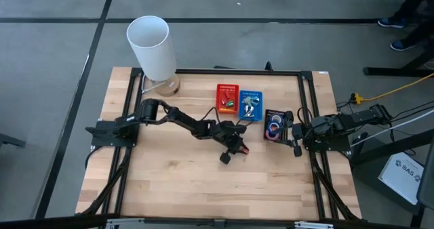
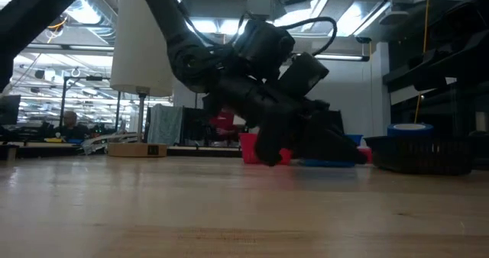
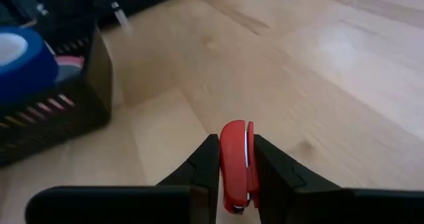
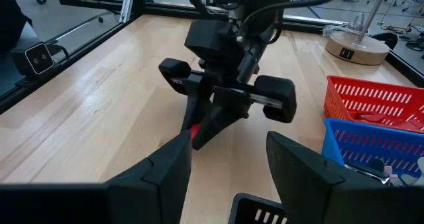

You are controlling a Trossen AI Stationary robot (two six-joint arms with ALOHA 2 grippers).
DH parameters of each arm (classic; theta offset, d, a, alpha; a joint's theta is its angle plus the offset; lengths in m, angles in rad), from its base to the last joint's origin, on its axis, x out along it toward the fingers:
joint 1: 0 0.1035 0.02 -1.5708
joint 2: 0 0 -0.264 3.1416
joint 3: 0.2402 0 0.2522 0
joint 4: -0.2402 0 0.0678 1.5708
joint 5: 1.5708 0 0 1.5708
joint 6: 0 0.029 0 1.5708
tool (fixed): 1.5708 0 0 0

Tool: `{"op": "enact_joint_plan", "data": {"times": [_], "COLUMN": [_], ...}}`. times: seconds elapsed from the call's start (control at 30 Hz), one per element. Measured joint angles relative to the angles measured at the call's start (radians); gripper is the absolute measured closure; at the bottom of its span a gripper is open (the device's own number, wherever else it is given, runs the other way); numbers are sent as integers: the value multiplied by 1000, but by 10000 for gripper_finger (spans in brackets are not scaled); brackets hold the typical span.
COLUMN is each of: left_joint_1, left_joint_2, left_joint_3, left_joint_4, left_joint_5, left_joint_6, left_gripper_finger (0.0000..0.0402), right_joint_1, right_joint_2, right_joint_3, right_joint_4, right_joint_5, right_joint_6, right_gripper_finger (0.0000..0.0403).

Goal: Pick and place Stapler, Stapler remover, tape
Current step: Put the red mini-stapler into the red bin

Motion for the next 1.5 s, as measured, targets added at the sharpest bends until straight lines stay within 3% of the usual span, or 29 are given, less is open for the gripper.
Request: {"op": "enact_joint_plan", "data": {"times": [0.23,0.43,0.73,1.0,1.23,1.5], "left_joint_1": [22,40,66,135,211,273], "left_joint_2": [-44,-146,-271,-286,-296,-331], "left_joint_3": [1,2,2,3,2,3], "left_joint_4": [-8,-129,-284,-399,-523,-542], "left_joint_5": [-22,-74,-259,-284,-475,-515], "left_joint_6": [0,24,101,21,-13,-16], "left_gripper_finger": [345,345,345,345,345,344], "right_joint_1": [0,0,0,0,0,0], "right_joint_2": [0,0,0,0,0,0], "right_joint_3": [0,0,0,0,0,0], "right_joint_4": [0,0,0,0,0,0], "right_joint_5": [0,0,0,0,0,0], "right_joint_6": [0,0,0,0,0,0], "right_gripper_finger": [206,206,206,205,205,205]}}
